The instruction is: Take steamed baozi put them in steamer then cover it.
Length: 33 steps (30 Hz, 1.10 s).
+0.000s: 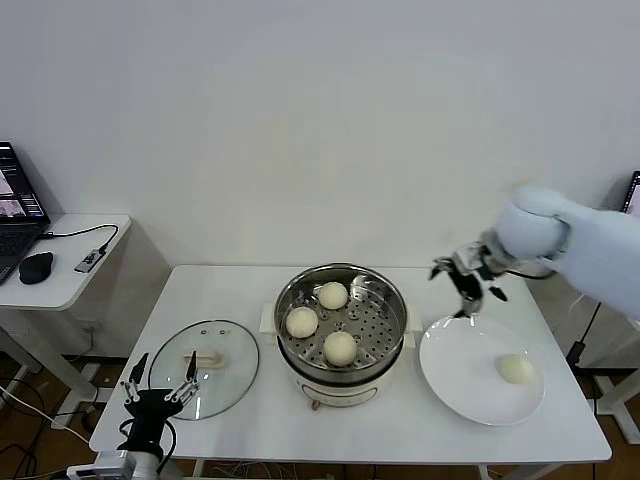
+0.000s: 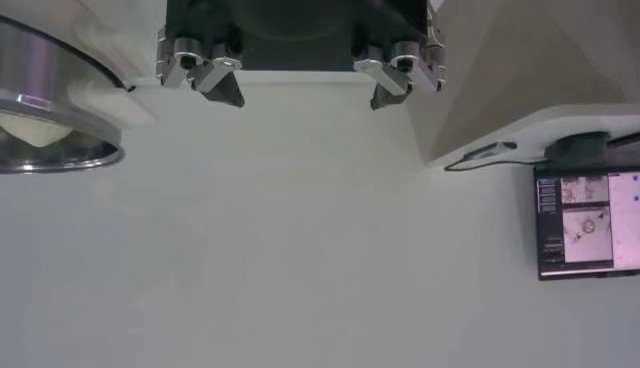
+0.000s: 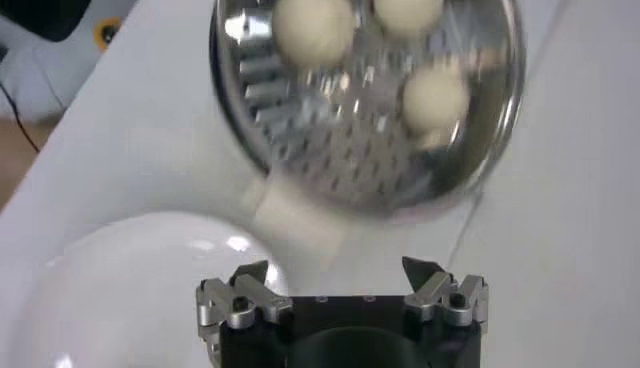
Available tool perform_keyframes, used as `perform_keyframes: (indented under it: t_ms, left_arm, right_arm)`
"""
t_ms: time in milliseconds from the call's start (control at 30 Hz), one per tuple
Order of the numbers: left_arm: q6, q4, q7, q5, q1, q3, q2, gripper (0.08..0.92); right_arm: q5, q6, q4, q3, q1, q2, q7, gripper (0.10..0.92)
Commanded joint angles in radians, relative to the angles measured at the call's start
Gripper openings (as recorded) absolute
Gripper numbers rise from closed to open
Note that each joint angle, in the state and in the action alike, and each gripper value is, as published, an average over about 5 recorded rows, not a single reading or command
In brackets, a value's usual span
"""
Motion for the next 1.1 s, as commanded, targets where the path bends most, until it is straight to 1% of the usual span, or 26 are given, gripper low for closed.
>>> perform_keyframes:
  t_ms: [33, 133, 267, 433, 700, 1100]
  left_arm:
    - [0.0, 0.003, 0.0, 0.005, -0.002, 0.008, -0.001, 0.823]
    - [0.001, -0.002, -0.001, 0.007, 0.006, 0.011, 0.001, 0.823]
    - [0.002, -0.01, -0.001, 0.008, 0.016, 0.005, 0.007, 0.823]
    - [0.004, -0.013, -0.002, 0.011, 0.024, -0.002, 0.01, 0.823]
    - [0.002, -0.015, 0.0, 0.011, 0.034, -0.008, 0.01, 0.823]
    - [0.004, -0.009, -0.001, 0.012, 0.031, -0.01, 0.009, 0.823]
  right_arm:
    - [-0.113, -0.057, -0.018, 0.268, -0.354, -0.263, -0.016, 0.823]
    - [-0.149, -0.031, -0.046, 0.383, -0.516, -0.271, -0.012, 0.823]
    - [-0.194, -0.008, -0.097, 0.614, -0.748, -0.248, -0.012, 0.823]
    - [-0.244, 0.003, -0.164, 0.728, -0.868, -0.195, -0.006, 0.823]
    - [-0.299, 0.028, -0.269, 0.754, -0.895, -0.104, 0.001, 0.823]
    - [-0.348, 0.042, -0.356, 0.757, -0.9, -0.033, 0.01, 0.823]
